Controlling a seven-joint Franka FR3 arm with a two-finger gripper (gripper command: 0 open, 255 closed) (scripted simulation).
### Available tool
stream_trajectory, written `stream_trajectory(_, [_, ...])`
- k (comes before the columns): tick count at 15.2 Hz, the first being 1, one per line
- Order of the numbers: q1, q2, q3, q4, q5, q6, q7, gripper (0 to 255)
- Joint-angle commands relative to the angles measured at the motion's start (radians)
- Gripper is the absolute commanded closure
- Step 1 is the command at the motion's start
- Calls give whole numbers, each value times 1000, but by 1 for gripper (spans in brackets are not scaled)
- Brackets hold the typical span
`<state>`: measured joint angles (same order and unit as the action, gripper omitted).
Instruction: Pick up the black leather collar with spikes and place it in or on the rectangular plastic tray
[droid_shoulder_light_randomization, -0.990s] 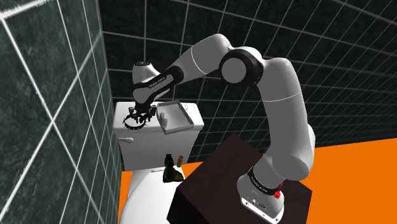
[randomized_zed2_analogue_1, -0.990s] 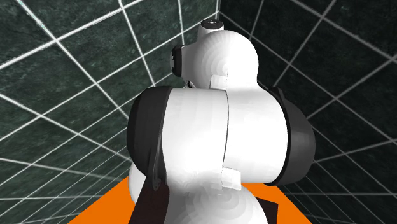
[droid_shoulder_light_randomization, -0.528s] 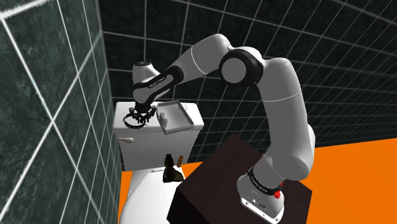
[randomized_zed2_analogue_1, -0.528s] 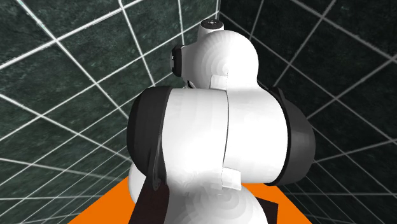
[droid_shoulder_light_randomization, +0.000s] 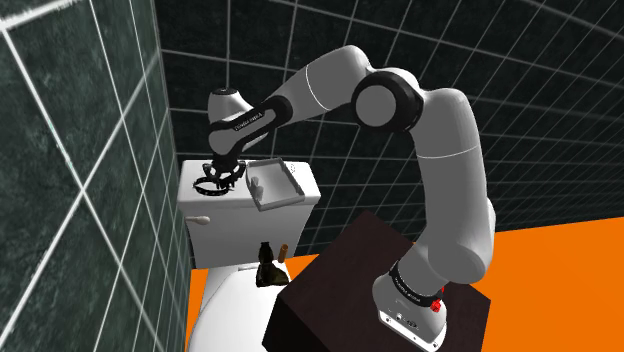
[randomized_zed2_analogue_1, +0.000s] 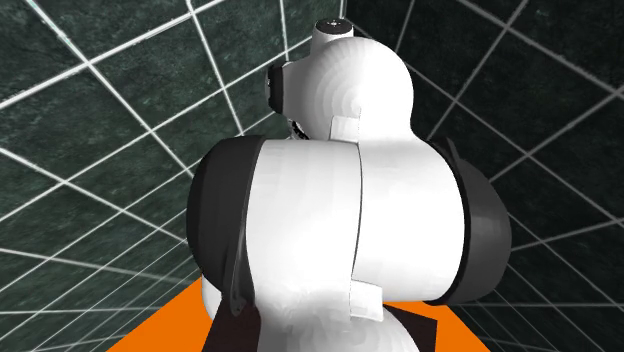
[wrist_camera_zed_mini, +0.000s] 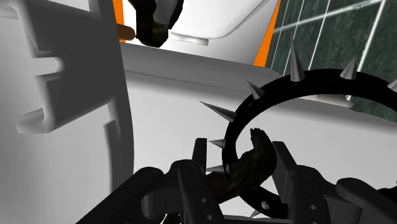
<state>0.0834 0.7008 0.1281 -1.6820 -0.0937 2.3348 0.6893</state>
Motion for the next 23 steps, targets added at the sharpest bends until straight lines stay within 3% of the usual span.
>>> stream_trajectory(1, [-1,-17,2,3,2,-20,-1,255])
stream_trajectory(23, [-13,-191,20,39,28,-230,-14,255])
